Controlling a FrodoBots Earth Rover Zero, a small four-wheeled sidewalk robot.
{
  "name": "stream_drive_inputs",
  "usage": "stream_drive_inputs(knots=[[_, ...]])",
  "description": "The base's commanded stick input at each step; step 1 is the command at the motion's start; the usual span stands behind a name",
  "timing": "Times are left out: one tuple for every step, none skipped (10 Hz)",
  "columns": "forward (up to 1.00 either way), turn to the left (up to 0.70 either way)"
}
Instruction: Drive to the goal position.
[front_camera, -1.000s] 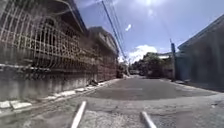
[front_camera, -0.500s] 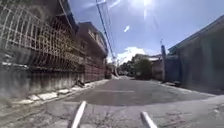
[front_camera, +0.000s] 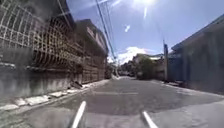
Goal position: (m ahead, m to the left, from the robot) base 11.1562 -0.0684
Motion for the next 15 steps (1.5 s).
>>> stream_drive_inputs(knots=[[0.7, -0.35], [0.7, -0.35], [0.7, -0.35], [0.7, -0.35], [0.7, -0.35], [0.7, -0.34], [0.7, -0.3], [0.7, 0.16], [0.7, 0.06], [0.7, 0.0], [0.7, 0.0], [0.7, 0.0], [0.7, 0.0], [0.7, 0.0], [0.7, 0.0]])
